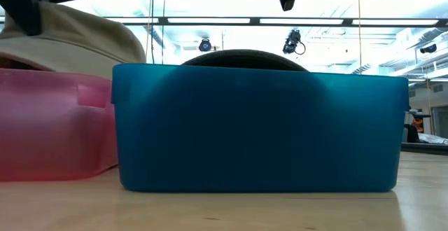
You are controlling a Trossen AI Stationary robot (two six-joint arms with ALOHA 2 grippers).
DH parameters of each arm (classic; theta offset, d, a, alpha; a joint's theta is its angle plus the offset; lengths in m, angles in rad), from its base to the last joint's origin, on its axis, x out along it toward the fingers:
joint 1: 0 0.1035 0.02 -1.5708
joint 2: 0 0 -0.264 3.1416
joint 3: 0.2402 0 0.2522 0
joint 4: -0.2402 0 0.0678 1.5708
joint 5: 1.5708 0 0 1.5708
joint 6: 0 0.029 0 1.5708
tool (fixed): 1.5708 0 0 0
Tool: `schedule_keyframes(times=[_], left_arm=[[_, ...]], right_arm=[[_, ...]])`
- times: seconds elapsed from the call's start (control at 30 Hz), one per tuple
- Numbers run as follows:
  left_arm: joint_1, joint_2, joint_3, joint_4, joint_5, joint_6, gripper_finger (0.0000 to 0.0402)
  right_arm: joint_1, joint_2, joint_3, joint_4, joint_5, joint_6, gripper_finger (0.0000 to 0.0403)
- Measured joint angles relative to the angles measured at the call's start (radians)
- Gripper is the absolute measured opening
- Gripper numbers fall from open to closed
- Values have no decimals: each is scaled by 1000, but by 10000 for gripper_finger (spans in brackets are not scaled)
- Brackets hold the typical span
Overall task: Pick & Place hat
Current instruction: Put the brown cap into the red bin
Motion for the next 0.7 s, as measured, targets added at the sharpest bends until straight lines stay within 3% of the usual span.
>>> schedule_keyframes(times=[0.7], left_arm=[[78,106,0,45,121,122,3]], right_arm=[[0,0,0,-1,0,19,189]])
